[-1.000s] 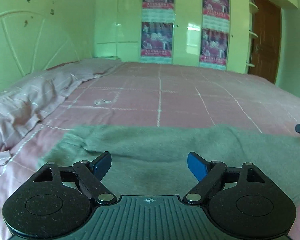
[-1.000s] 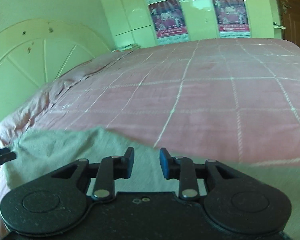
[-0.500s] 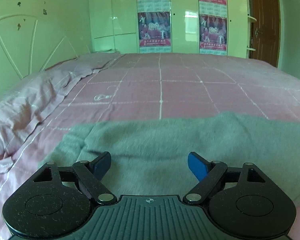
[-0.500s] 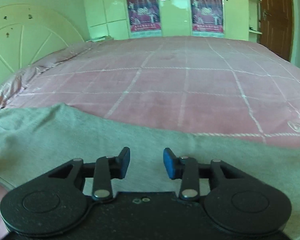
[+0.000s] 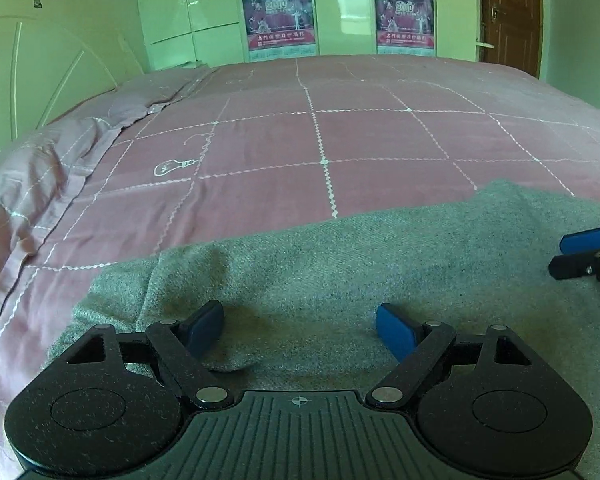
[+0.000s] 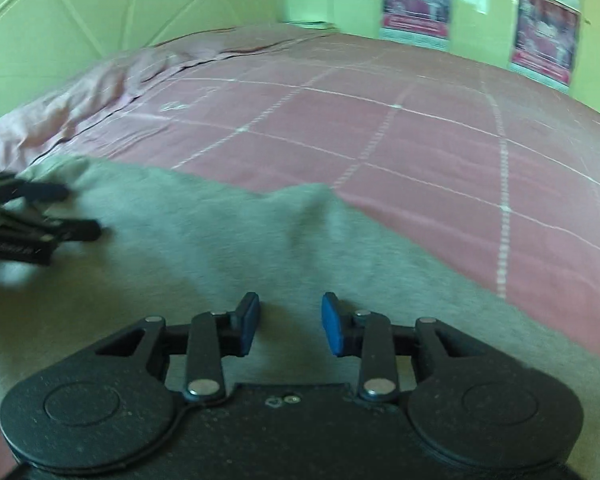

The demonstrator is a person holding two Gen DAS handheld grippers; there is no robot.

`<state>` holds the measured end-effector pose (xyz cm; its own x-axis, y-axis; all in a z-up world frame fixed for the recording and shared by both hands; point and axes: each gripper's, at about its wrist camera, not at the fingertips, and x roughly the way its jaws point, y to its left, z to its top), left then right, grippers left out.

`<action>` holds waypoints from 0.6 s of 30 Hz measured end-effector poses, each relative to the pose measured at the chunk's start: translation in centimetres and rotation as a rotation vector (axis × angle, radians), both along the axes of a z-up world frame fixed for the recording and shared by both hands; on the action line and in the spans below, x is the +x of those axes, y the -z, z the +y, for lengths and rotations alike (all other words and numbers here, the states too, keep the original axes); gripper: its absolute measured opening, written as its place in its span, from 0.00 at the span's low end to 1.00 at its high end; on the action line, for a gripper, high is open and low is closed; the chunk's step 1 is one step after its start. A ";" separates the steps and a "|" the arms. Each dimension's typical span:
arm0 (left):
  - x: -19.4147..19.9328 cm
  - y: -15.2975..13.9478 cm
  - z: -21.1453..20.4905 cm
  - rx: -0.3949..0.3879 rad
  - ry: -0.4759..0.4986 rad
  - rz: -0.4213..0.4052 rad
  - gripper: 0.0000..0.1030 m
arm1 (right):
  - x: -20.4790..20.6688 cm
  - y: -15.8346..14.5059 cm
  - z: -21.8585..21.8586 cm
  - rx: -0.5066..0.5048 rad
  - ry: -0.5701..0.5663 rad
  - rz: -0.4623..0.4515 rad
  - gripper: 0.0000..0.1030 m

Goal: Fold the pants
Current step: 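Grasp the sweatpants edge again with the right gripper and lift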

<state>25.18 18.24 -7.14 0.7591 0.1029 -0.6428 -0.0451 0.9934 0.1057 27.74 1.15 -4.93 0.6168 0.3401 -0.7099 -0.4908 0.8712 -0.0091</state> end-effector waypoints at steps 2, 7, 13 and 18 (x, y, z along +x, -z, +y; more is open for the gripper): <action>0.0 0.3 0.0 0.001 -0.003 -0.016 0.82 | -0.1 -1.4 -0.9 0.078 0.037 -0.052 0.25; -0.4 0.8 -0.5 0.022 -0.009 -0.043 0.82 | 2.3 -2.0 2.4 0.109 -0.001 -0.075 0.30; -0.3 0.8 -0.1 0.015 -0.008 -0.048 0.82 | 4.0 0.3 2.0 0.059 0.057 0.044 0.37; -0.5 1.1 -0.4 0.033 -0.007 -0.062 0.82 | 1.6 0.1 -5.5 -0.007 0.168 0.006 0.36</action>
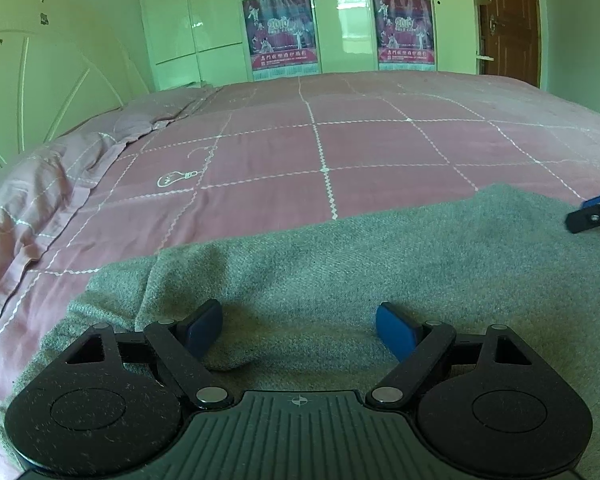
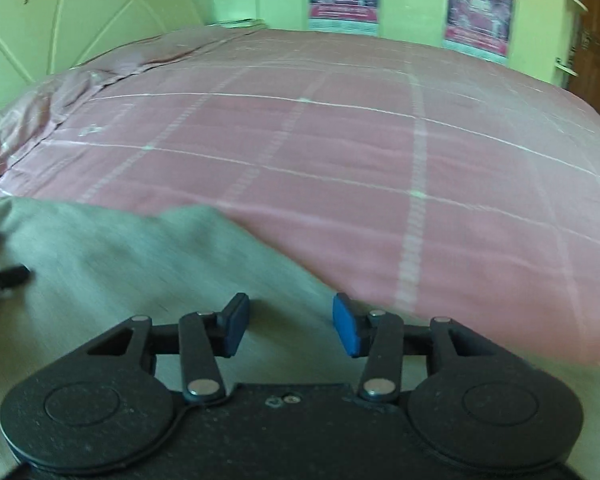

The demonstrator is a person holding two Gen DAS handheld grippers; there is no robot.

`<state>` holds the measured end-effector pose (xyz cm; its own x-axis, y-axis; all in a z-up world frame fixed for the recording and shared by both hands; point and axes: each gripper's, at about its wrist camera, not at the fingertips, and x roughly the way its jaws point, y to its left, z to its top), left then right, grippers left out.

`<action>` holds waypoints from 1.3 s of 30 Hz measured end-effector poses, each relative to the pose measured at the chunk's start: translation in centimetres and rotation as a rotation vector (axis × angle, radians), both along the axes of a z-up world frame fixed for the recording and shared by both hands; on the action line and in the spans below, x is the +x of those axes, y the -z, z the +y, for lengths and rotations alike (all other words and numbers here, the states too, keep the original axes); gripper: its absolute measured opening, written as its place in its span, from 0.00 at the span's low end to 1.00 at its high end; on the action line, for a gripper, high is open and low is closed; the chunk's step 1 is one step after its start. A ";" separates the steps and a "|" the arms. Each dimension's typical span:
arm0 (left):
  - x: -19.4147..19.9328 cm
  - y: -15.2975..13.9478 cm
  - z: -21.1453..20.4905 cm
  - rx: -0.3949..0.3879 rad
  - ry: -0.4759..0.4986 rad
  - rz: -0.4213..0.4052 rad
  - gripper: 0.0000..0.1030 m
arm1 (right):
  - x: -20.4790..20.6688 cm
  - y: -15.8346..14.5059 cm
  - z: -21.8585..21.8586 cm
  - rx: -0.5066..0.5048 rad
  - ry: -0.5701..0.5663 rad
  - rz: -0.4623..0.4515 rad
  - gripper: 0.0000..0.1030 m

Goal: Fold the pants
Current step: 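Grasp the sweatpants edge again with the right gripper and lift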

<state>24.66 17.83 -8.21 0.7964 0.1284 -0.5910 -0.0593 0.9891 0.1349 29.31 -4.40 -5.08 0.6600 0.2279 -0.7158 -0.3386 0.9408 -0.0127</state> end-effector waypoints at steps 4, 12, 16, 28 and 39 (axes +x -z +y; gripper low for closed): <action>0.0 0.0 -0.3 0.013 -0.001 0.004 0.82 | -2.9 -0.7 -7.5 -0.003 0.042 -0.056 0.36; 0.1 -0.1 -1.1 0.053 -0.025 0.018 0.82 | -5.0 -1.6 -23.9 -0.068 0.284 -0.072 0.36; 0.0 -1.4 -2.0 0.046 -0.047 0.039 0.82 | -7.4 -3.9 -32.8 0.040 0.505 -0.130 0.37; -4.8 -1.1 -7.1 -0.093 0.039 0.076 0.89 | -21.3 -0.6 -48.3 0.811 0.944 -0.114 0.31; -5.1 0.4 -7.3 -0.143 0.034 0.072 1.00 | -17.9 -6.3 -43.8 0.677 0.687 -0.271 0.04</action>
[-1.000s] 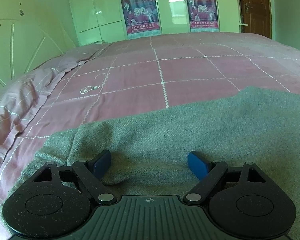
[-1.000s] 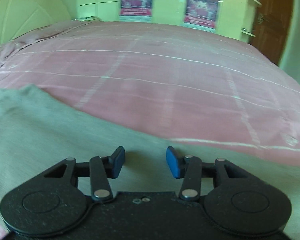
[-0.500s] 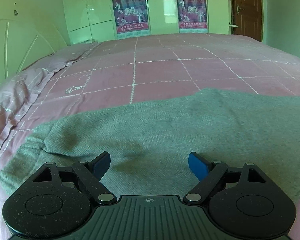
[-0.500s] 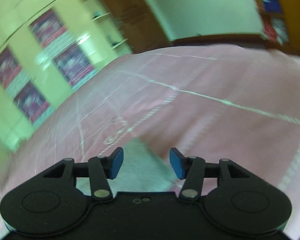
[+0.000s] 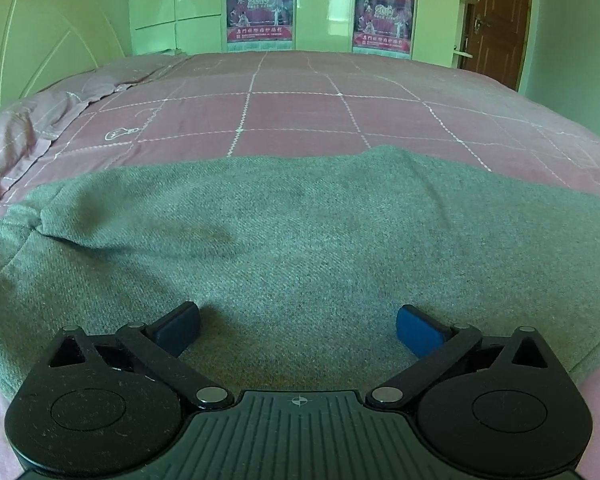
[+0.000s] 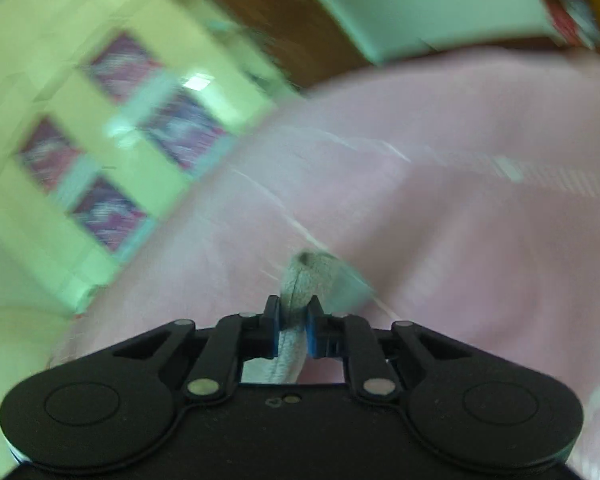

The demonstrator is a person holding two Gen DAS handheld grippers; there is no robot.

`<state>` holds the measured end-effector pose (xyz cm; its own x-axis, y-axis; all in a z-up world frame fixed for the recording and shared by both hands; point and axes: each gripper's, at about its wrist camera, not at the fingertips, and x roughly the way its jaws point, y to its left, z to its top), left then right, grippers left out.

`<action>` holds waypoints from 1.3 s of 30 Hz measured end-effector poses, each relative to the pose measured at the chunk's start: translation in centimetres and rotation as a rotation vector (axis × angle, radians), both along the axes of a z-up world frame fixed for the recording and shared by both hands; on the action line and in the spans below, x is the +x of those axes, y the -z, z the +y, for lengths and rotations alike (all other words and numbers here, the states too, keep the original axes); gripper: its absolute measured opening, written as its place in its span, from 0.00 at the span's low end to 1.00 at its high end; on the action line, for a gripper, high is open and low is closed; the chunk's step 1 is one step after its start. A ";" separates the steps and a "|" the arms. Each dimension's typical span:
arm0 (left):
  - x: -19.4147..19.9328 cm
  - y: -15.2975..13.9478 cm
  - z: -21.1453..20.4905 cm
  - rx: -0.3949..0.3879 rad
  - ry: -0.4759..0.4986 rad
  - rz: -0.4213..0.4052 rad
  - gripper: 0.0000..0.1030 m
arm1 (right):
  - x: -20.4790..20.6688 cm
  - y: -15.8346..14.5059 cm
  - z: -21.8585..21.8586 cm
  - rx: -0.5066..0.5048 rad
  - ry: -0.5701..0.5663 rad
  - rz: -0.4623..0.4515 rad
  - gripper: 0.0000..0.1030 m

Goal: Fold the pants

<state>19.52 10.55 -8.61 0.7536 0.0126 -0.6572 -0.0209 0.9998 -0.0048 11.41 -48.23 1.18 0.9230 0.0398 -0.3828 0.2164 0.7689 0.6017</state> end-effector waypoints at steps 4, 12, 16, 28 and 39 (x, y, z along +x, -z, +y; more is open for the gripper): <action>0.0 0.1 0.0 0.001 0.000 -0.009 1.00 | -1.8 -3.3 1.0 -0.192 -0.047 -0.113 0.04; 0.0 0.1 0.1 0.003 0.017 -0.002 1.00 | -0.7 6.8 -3.0 0.054 0.072 0.164 0.07; 0.1 0.2 0.1 0.008 0.016 -0.006 1.00 | -2.5 6.0 -3.3 0.030 0.171 0.145 0.20; -1.1 0.0 -0.5 0.046 -0.099 -0.052 1.00 | 6.0 6.0 10.2 -0.187 -0.420 0.155 0.18; -1.3 0.9 -0.5 0.052 -0.089 -0.083 1.00 | 5.8 3.4 -1.9 -0.190 -0.012 0.102 0.33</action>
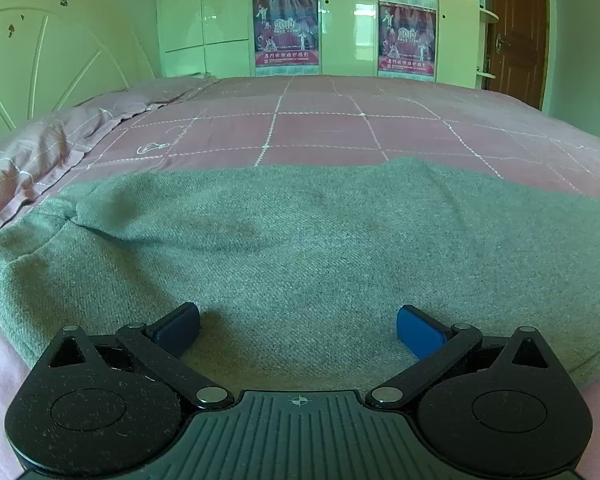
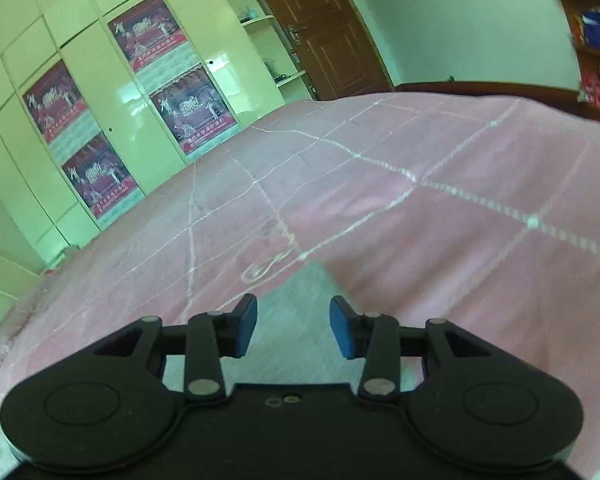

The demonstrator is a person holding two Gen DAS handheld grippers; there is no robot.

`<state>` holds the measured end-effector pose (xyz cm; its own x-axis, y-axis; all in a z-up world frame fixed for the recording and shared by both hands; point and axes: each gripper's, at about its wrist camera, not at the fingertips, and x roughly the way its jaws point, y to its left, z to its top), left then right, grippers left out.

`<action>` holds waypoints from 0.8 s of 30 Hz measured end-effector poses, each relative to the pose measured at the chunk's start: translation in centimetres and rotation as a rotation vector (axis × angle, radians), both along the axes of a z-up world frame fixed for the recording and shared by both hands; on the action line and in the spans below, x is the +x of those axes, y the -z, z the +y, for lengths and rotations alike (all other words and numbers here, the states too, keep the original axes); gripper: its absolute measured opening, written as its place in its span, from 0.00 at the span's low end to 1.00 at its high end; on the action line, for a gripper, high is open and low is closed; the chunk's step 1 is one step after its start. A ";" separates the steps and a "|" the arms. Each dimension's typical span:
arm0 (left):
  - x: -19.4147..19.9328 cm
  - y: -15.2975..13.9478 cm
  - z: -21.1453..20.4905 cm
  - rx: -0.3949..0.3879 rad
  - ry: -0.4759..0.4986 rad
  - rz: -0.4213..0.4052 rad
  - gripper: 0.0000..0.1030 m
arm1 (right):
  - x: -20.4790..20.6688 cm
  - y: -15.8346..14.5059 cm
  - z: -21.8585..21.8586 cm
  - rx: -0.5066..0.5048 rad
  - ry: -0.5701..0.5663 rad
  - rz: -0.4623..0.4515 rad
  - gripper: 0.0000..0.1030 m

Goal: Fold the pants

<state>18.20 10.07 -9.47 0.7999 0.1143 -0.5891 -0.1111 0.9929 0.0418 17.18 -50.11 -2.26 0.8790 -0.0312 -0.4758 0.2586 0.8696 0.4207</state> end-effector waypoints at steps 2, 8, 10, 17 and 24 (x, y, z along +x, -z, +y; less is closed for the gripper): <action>-0.1 0.1 -0.1 0.001 0.000 0.000 1.00 | 2.1 0.2 -0.7 -0.038 -0.020 0.035 0.33; -0.5 -0.1 -0.2 0.003 -0.011 -0.017 1.00 | 5.6 1.4 0.4 -0.144 -0.136 0.170 0.27; -1.4 -0.6 -0.3 0.044 -0.116 -0.066 1.00 | 4.8 1.0 1.3 -0.203 -0.146 0.158 0.25; -0.9 -0.1 1.2 -0.004 -0.249 -0.049 1.00 | 4.8 0.9 2.8 -0.348 -0.198 0.177 0.19; -0.7 0.2 1.1 0.012 -0.243 -0.050 1.00 | 4.7 -0.3 4.3 -0.535 -0.200 0.156 0.03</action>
<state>17.46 11.16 -9.70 0.7760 0.3138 -0.5472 -0.3491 0.9362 0.0418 21.85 -45.79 -1.99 0.8134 -0.1434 -0.5638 0.0915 0.9886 -0.1194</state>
